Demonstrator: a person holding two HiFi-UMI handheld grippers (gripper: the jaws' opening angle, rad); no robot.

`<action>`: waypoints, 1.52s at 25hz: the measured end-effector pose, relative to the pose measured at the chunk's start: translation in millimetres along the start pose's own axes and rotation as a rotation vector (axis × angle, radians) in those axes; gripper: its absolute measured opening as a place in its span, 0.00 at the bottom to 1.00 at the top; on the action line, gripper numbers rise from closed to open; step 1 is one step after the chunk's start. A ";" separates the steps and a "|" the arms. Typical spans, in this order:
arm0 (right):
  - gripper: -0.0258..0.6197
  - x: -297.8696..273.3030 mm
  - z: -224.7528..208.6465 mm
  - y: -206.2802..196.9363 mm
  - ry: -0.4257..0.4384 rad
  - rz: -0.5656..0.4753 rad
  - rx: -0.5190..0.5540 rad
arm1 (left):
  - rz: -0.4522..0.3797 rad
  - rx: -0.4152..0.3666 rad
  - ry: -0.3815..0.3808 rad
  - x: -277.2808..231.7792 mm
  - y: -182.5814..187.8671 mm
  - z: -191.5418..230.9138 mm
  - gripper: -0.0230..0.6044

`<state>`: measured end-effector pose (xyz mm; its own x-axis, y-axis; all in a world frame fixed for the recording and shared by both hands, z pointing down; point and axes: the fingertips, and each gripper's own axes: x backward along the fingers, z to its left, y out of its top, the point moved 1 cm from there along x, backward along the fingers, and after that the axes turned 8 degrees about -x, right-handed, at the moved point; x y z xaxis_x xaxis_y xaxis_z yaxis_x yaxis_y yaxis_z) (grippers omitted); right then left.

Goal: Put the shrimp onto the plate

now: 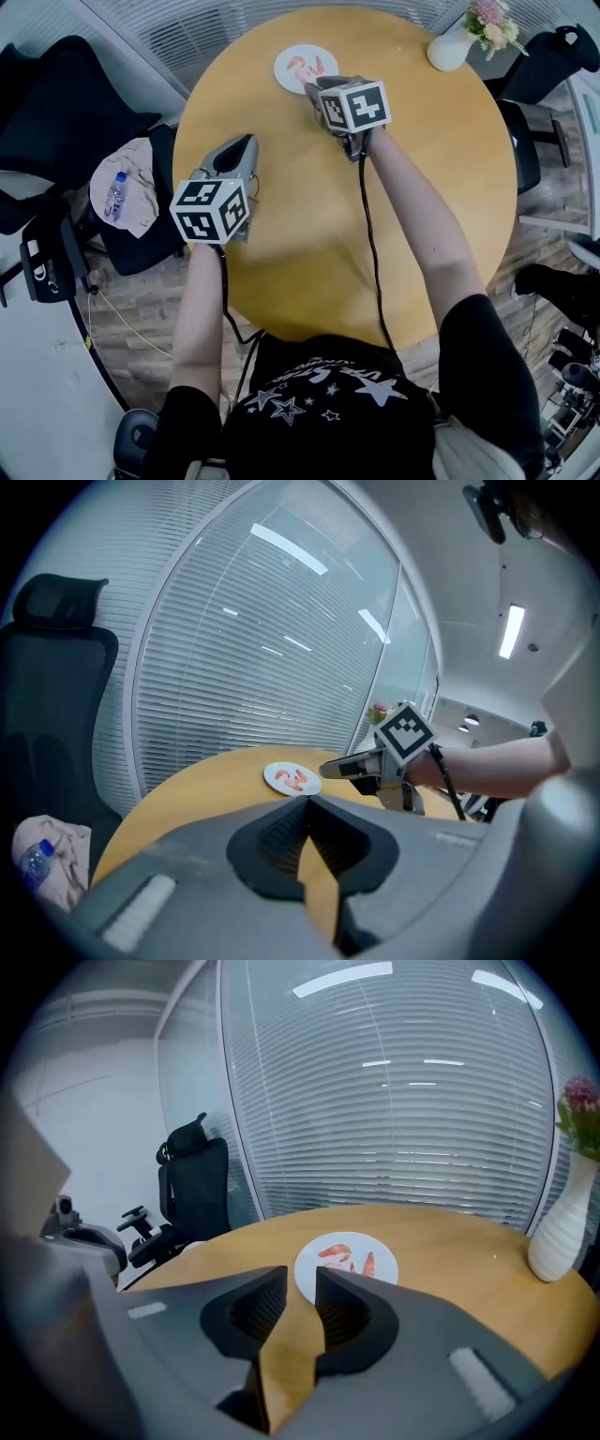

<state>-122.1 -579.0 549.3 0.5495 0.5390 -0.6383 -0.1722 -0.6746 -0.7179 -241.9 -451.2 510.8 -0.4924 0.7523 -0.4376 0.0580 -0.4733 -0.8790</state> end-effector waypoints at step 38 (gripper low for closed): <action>0.05 297.8 59.0 -68.1 0.192 -0.257 -0.047 | -0.148 -0.079 0.089 160.2 5.6 -206.3 0.04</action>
<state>5.0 -342.8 391.7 0.7149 0.5929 -0.3706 0.0280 -0.5539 -0.8321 -141.3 -238.8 396.6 -0.4218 0.8503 -0.3149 0.0603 -0.3202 -0.9454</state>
